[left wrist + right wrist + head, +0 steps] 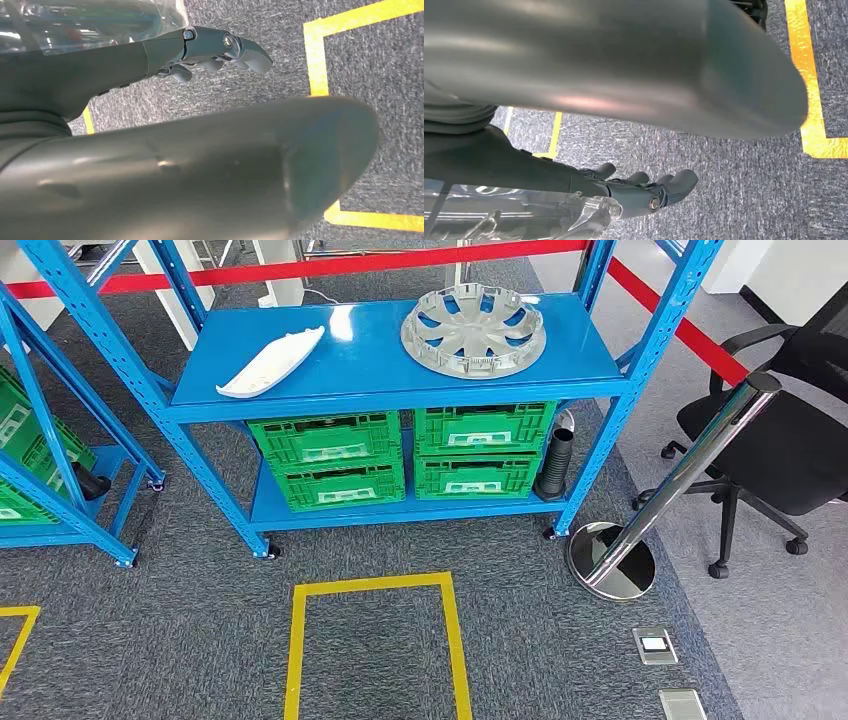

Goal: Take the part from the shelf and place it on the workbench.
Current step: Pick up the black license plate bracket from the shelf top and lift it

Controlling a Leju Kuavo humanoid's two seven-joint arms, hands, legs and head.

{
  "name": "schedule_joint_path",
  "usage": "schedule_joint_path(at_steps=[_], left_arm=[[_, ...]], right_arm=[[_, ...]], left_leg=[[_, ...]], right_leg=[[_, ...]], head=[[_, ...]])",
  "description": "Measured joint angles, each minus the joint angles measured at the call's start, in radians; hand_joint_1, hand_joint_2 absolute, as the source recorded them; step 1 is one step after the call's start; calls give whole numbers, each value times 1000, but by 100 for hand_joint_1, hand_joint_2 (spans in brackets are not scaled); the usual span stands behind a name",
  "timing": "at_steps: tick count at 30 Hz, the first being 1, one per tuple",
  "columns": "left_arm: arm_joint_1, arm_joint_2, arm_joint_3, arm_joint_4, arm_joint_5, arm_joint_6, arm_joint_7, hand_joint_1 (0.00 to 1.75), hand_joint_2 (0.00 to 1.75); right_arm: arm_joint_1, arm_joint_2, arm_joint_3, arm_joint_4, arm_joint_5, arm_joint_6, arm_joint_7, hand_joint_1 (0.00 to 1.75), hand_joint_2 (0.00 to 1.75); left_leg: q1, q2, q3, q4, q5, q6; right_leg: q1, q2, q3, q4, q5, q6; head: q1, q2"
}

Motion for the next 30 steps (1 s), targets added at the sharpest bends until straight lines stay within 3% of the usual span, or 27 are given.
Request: schedule_joint_path(at_steps=[6, 12, 16, 23, 30], left_arm=[[-21, -7, -93, 5, 74, 35, 6, 0, 0], [-46, -13, -207, 14, 156, 72, 12, 0, 0], [-62, -17, -279, 19, 206, 93, 16, 0, 0], [-87, -21, -400, 30, 282, 123, 24, 0, 0], [-105, -25, -499, 44, 332, 141, 33, 0, 0]], right_arm=[[-32, -30, 90, -10, -51, -59, 26, 0, 0], [-70, -104, 178, -60, -46, -135, 94, 0, 0], [-94, -164, 221, -108, -6, -175, 153, 0, 175], [-121, -264, 259, -203, 122, -199, 249, 0, 175], [-122, -324, 250, -328, 303, -141, 314, 0, 175]], left_leg=[[0, 0, 0, 0, 0, 0], [-1, 0, 0, 1, 0, 0], [-1, 0, 0, 1, 0, 0], [-1, 0, 0, 2, 0, 0], [-1, 0, 0, 2, 0, 0]], right_leg=[[-1, 0, 0, 0, 0, 0], [-1, 0, 0, 0, 0, 1], [-1, 0, 0, 0, 1, 1], [-1, 0, 0, 0, 1, 1], [-1, 0, 0, 0, 1, 1]], head=[[0, 0], [0, 0], [0, 0], [0, 0], [0, 0]])
